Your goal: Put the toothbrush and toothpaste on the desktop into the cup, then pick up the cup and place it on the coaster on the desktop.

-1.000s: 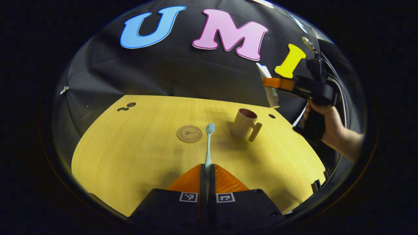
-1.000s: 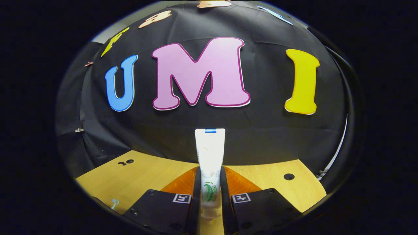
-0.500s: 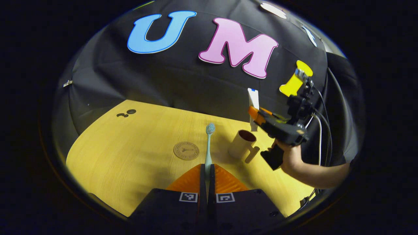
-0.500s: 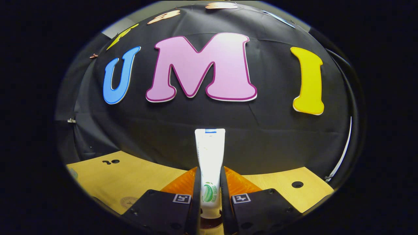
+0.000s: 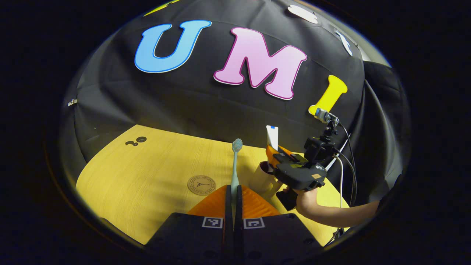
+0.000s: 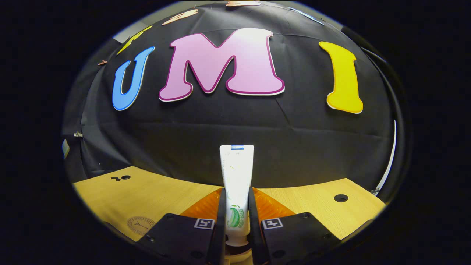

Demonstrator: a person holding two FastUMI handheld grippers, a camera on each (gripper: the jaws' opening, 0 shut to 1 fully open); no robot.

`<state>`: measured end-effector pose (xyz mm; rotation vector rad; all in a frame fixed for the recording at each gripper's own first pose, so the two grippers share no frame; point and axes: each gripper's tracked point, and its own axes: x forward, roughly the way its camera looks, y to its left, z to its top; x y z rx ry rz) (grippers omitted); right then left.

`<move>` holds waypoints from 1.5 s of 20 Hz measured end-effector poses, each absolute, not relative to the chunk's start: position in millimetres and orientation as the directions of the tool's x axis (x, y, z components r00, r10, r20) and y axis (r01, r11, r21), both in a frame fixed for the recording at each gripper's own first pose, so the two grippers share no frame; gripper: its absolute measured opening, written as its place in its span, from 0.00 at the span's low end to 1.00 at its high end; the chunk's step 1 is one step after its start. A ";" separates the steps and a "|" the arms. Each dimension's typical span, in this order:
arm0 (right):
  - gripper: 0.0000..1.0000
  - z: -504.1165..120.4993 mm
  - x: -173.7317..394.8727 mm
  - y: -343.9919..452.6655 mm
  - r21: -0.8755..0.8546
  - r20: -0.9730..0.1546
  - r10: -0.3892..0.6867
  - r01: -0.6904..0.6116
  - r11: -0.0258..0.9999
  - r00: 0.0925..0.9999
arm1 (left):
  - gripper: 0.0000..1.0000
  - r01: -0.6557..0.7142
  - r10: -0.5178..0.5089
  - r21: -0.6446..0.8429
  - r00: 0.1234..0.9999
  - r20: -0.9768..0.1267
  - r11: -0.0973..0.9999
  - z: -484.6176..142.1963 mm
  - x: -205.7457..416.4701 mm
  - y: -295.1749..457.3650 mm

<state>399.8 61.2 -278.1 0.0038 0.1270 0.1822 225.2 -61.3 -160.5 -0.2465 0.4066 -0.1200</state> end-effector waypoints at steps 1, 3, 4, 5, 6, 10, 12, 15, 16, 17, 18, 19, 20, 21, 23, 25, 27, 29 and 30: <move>0.33 -280.6 397.8 61.6 0.012 -0.129 0.182 -0.182 0.983 0.975 | 0.06 0.069 -0.167 -0.261 0.912 -0.376 0.963 -160.4 225.2 -63.3; 0.36 -285.5 393.7 60.1 0.020 -0.138 0.179 -0.178 0.984 0.974 | 0.06 0.075 -0.173 -0.262 0.911 -0.374 0.962 -157.6 224.4 -67.5; 0.36 -283.5 393.7 59.0 0.027 -0.124 0.171 -0.169 0.985 0.977 | 0.06 0.077 -0.174 -0.261 0.911 -0.375 0.962 -157.4 224.3 -69.2; 0.43 -278.2 391.5 55.4 0.030 -0.109 0.159 -0.157 0.987 0.981 | 0.06 0.078 -0.175 -0.263 0.911 -0.372 0.962 -156.8 225.0 -70.1; 0.50 -278.1 390.7 54.7 0.035 -0.100 0.159 -0.156 0.987 0.982 | 0.06 0.081 -0.179 -0.267 0.912 -0.368 0.960 -156.6 225.1 -71.8; 0.58 -268.8 376.6 38.8 0.032 -0.111 0.150 -0.147 0.989 0.982 | 0.06 0.102 -0.199 -0.275 0.915 -0.351 0.956 -153.4 228.6 -87.3; 0.74 -254.8 365.9 21.6 0.041 -0.098 0.137 -0.134 0.990 0.986 | 0.06 0.131 -0.225 -0.283 0.916 -0.332 0.950 -146.9 237.8 -100.4; 0.82 -234.1 349.3 -9.6 0.022 -0.085 0.115 -0.114 0.993 0.990 | 0.06 0.179 -0.262 -0.289 0.922 -0.285 0.941 -130.0 261.6 -122.0; 0.90 -230.5 344.0 -20.3 0.016 -0.088 0.107 -0.106 0.994 0.990 | 0.06 0.193 -0.273 -0.290 0.925 -0.264 0.937 -123.9 270.7 -128.9; 0.93 -229.3 339.0 -31.6 0.017 -0.099 0.096 -0.095 0.995 0.990 | 0.06 0.210 -0.284 -0.289 0.928 -0.240 0.934 -115.8 279.7 -136.3; 0.96 -228.5 331.9 -42.5 0.020 -0.114 0.087 -0.086 0.996 0.990 | 0.06 0.224 -0.290 -0.285 0.932 -0.216 0.932 -107.9 290.3 -142.6; 0.96 -229.9 324.9 -52.1 0.018 -0.132 0.078 -0.076 0.997 0.988 | 0.06 0.237 -0.298 -0.283 0.935 -0.194 0.929 -99.2 308.8 -146.0; 0.96 -234.6 317.5 -62.4 0.017 -0.159 0.064 -0.062 0.998 0.985 | 0.06 0.248 -0.305 -0.283 0.936 -0.176 0.926 -94.3 320.0 -151.6; 0.96 -238.1 309.0 -69.9 0.020 -0.181 0.060 -0.057 0.998 0.982 | 0.06 0.259 -0.312 -0.288 0.937 -0.158 0.922 -90.3 329.2 -157.7; 0.96 -242.3 290.9 -84.1 -0.001 -0.209 0.044 -0.045 0.999 0.977 | 0.06 0.274 -0.318 -0.294 0.941 -0.115 0.916 -84.9 349.6 -166.1; 0.96 -247.8 278.1 -95.0 -0.002 -0.246 0.032 -0.033 0.999 0.969 | 0.06 0.286 -0.320 -0.291 0.944 -0.076 0.913 -78.1 367.6 -173.5; 0.96 -252.9 269.9 -100.1 0.018 -0.277 0.038 -0.034 0.999 0.960 | 0.06 0.306 -0.327 -0.287 0.945 -0.026 0.908 -72.9 383.5 -181.2; 0.96 -254.7 266.6 -103.8 0.022 -0.292 0.042 -0.037 0.999 0.955 | 0.06 0.319 -0.329 -0.280 0.944 0.014 0.905 -73.9 398.5 -188.3; 0.96 -254.1 265.3 -105.1 0.023 -0.294 0.044 -0.039 0.999 0.955 | 0.06 0.325 -0.330 -0.281 0.943 0.030 0.903 -76.2 405.8 -191.4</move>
